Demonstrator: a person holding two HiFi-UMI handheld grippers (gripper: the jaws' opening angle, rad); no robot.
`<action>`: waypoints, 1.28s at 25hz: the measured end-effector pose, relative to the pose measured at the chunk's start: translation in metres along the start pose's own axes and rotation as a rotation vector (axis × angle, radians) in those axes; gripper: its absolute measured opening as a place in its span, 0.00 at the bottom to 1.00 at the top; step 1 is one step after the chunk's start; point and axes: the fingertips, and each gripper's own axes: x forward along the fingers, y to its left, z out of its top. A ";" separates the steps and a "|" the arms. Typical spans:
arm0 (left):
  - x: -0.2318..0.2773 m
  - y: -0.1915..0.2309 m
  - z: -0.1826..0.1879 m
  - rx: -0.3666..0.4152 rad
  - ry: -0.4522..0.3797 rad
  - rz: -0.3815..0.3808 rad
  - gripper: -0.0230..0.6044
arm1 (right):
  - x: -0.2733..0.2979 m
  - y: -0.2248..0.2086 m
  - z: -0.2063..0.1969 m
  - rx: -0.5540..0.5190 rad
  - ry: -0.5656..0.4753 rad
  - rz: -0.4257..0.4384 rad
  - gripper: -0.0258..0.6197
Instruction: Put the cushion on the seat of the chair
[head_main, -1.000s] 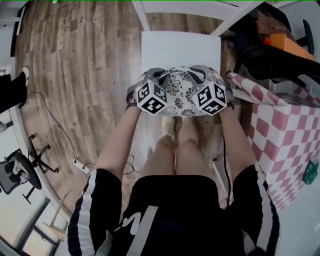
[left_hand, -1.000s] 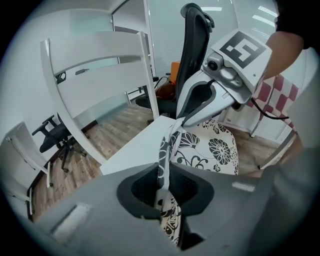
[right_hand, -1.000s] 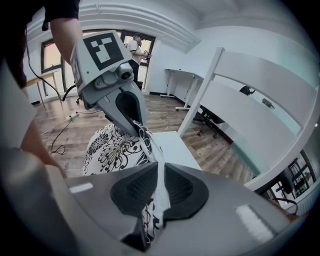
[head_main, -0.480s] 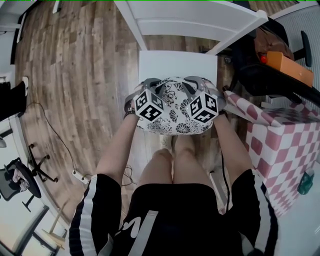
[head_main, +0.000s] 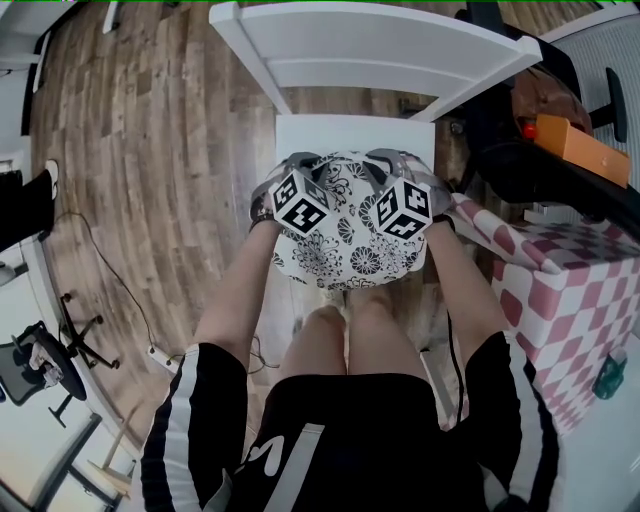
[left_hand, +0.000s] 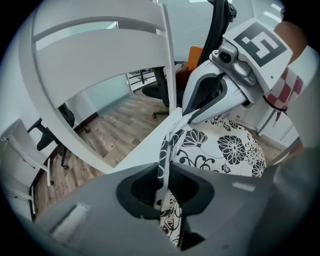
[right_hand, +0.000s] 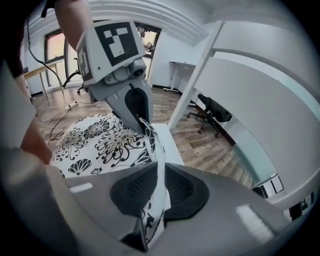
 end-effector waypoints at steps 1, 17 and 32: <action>0.003 0.002 0.001 0.004 0.006 0.000 0.11 | 0.003 -0.002 -0.002 -0.005 0.004 0.003 0.09; 0.052 0.033 0.016 0.037 0.052 0.010 0.12 | 0.044 -0.045 -0.023 0.033 0.026 -0.011 0.09; 0.081 0.056 0.014 0.085 0.079 0.054 0.15 | 0.077 -0.064 -0.032 -0.092 0.070 -0.003 0.10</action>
